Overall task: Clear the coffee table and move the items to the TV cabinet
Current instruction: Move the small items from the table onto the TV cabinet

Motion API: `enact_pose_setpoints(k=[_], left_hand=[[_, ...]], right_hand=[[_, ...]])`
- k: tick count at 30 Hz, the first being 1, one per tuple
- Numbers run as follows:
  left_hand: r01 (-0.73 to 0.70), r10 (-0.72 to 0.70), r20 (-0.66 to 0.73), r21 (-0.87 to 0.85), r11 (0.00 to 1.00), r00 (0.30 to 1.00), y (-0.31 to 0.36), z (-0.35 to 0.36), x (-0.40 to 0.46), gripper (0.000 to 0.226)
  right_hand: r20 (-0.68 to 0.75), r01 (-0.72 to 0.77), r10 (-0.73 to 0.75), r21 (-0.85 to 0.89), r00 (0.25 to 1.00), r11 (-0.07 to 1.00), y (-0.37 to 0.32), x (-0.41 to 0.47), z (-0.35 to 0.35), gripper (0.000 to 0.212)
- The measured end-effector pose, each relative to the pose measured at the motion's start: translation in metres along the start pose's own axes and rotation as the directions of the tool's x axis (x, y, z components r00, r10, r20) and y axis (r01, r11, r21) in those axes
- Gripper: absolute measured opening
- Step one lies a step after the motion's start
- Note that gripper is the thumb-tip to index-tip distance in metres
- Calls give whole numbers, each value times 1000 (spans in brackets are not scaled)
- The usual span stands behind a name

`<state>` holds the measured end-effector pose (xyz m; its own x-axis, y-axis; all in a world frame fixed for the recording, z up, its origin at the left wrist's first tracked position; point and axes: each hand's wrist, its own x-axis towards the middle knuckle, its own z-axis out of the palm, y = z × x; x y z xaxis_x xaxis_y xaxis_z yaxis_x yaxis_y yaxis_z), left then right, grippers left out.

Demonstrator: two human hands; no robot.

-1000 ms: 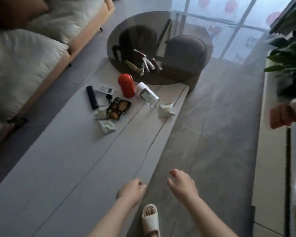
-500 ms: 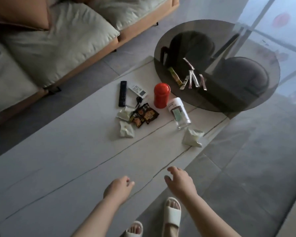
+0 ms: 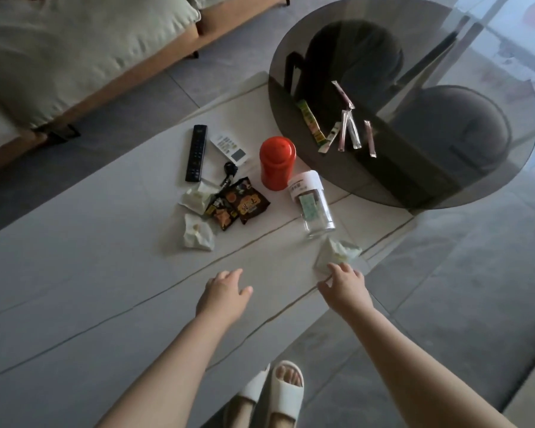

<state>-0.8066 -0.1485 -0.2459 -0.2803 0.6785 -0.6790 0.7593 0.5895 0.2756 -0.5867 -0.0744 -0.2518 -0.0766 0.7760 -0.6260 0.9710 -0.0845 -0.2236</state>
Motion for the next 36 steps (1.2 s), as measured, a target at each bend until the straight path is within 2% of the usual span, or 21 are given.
enact_pose_setpoints(k=[6, 11, 14, 16, 19, 23, 26, 29, 34, 36], left_hand=[[-45, 44, 54, 15, 999, 998, 16, 28, 38, 56], [-58, 55, 84, 32, 998, 995, 19, 42, 62, 56], [-54, 51, 97, 32, 998, 994, 17, 41, 72, 56], [-58, 54, 96, 37, 998, 994, 11, 37, 77, 56], [-35, 31, 79, 46, 998, 996, -3, 25, 85, 55], [19, -19, 6, 44, 999, 1000, -27, 3, 98, 52], [56, -53, -63, 38, 998, 997, -43, -13, 110, 49], [90, -83, -139, 52, 995, 987, -58, -24, 120, 44], [172, -163, -320, -1, 985, 933, -73, -33, 137, 55], [181, -183, -336, -38, 983, 924, -75, -35, 148, 66]], right_hand=[[53, -75, 75, 1, 996, 997, 10, 49, 11, 69], [17, -102, 103, -68, 994, 992, 13, 82, 27, 81], [47, -151, 153, -36, 987, 988, 9, 91, 38, 86], [51, -156, 158, -39, 986, 987, 3, 91, 48, 84], [-28, -102, 100, -88, 995, 991, -12, 83, 64, 74], [-37, 55, -61, -161, 997, 985, -40, 71, 81, 79], [6, 170, -171, -167, 985, 971, -68, 70, 87, 69], [-24, 271, -280, -183, 960, 945, -94, 74, 91, 59], [-98, 278, -284, -71, 954, 958, -126, 76, 96, 47], [-106, 253, -253, -19, 962, 967, -132, 76, 98, 39]])
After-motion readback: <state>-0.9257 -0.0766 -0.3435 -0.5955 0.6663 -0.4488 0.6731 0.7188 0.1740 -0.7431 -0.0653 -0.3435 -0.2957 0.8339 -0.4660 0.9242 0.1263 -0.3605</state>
